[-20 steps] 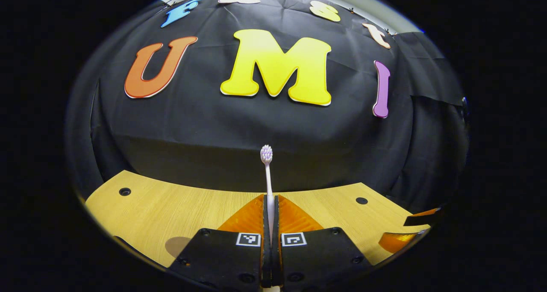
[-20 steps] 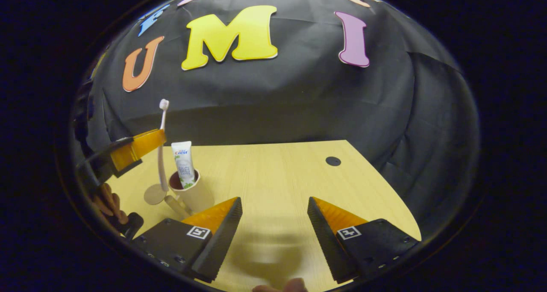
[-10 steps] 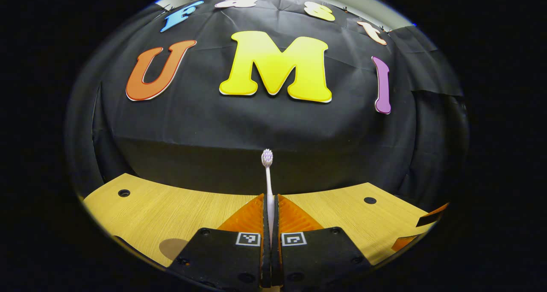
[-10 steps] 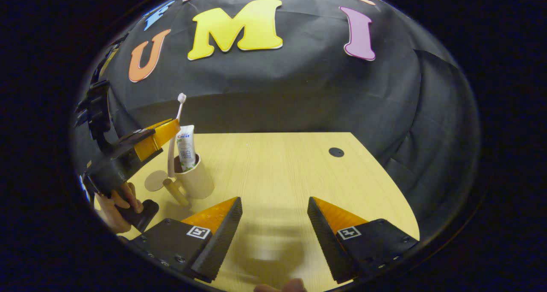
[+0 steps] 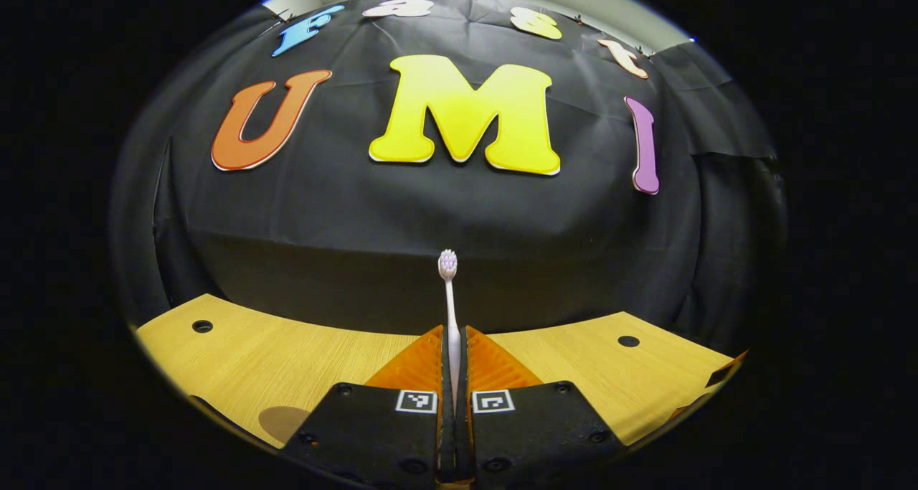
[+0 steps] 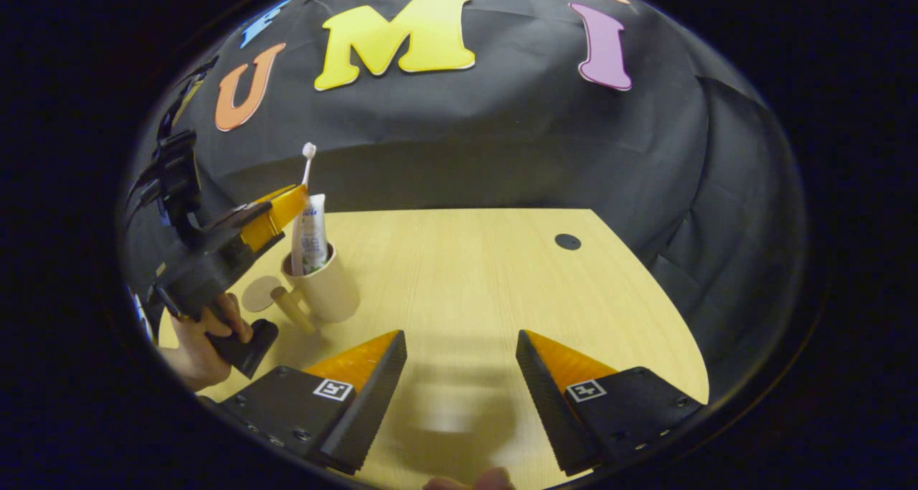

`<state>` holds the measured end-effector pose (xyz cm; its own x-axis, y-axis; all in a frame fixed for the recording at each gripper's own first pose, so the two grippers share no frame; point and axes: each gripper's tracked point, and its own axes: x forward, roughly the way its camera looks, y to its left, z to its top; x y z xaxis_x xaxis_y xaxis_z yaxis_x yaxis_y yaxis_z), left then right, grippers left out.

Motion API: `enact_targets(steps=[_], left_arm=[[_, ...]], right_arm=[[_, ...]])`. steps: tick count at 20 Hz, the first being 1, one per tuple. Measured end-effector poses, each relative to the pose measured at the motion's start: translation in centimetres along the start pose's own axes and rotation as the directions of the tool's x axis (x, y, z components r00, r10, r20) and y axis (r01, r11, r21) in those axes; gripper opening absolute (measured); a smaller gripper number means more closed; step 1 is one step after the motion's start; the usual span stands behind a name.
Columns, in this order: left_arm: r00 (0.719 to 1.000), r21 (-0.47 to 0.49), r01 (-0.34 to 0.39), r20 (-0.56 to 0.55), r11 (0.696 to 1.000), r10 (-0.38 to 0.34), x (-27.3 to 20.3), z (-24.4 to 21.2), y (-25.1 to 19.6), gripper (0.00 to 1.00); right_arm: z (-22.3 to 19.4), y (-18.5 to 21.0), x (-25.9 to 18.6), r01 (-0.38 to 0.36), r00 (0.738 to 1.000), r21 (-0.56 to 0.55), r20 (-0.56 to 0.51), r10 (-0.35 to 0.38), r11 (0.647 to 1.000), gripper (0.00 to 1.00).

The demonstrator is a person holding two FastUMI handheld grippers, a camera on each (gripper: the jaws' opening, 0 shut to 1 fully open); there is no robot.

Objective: Put the toothbrush and toothpaste on the desktop into the cup, then pick up the cup and place it on the coaster on the desktop.

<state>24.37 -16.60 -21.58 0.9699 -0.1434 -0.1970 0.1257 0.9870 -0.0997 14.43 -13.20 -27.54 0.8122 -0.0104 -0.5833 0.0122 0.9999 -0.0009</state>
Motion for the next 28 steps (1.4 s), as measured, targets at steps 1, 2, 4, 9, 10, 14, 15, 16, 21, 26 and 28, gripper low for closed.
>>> enact_targets(steps=[1,2,4,9,10,14,15,16,21,26,28], left_arm=[[1.0,0.0,0.003,-0.002,1.0,-0.003,-0.1,-0.3,-0.1,0.04],[1.0,0.009,0.009,0.01,1.0,-0.009,-0.3,-0.4,-0.3,0.05],[0.999,0.031,0.032,-0.003,0.999,-0.032,-0.5,-1.1,-1.0,0.08],[0.999,0.03,0.042,-0.033,0.999,-0.041,-1.0,-2.2,-0.9,0.13],[0.998,0.022,0.044,-0.041,0.999,-0.043,-1.2,-2.5,-0.9,0.14],[0.995,-0.015,0.037,-0.087,0.999,-0.038,-2.4,-3.7,-0.5,0.21],[0.995,-0.025,0.033,-0.097,0.999,-0.035,-2.9,-3.8,-0.3,0.23],[0.994,-0.039,0.024,-0.105,0.999,-0.028,-3.5,-3.7,0.1,0.36],[0.993,-0.046,-0.062,-0.102,0.997,0.057,-7.6,-1.5,4.2,0.93],[0.98,0.012,-0.165,-0.111,0.986,0.165,-12.6,1.2,11.1,0.87],[0.976,0.018,-0.186,-0.11,0.982,0.187,-14.5,2.5,13.4,0.87]], right_arm=[[-0.1,0.0,0.1,0.0,1.0,-0.001,-0.004,0.0,1.0,0.91],[-0.2,0.0,0.1,0.001,1.0,-0.002,-0.006,-0.001,1.0,0.91],[-0.3,0.2,0.2,-0.003,1.0,-0.001,-0.007,0.003,1.0,0.91],[-0.4,0.8,0.6,-0.013,1.0,-0.013,-0.012,0.013,1.0,0.91],[-0.4,0.9,0.6,-0.014,1.0,-0.013,-0.013,0.014,1.0,0.91],[-0.5,1.5,0.7,-0.019,1.0,-0.02,-0.018,0.019,1.0,0.91],[-0.5,1.8,0.7,-0.022,1.0,-0.024,-0.019,0.021,0.999,0.91],[-0.4,2.2,0.7,-0.025,0.999,-0.028,-0.021,0.025,0.999,0.91],[1.2,6.0,-0.3,-0.074,0.997,-0.045,-0.026,0.073,0.996,0.91],[2.5,11.9,-1.0,-0.126,0.986,-0.004,-0.109,0.125,0.992,0.92],[2.8,13.8,-0.7,-0.115,0.98,0.008,-0.165,0.115,0.993,0.92]])
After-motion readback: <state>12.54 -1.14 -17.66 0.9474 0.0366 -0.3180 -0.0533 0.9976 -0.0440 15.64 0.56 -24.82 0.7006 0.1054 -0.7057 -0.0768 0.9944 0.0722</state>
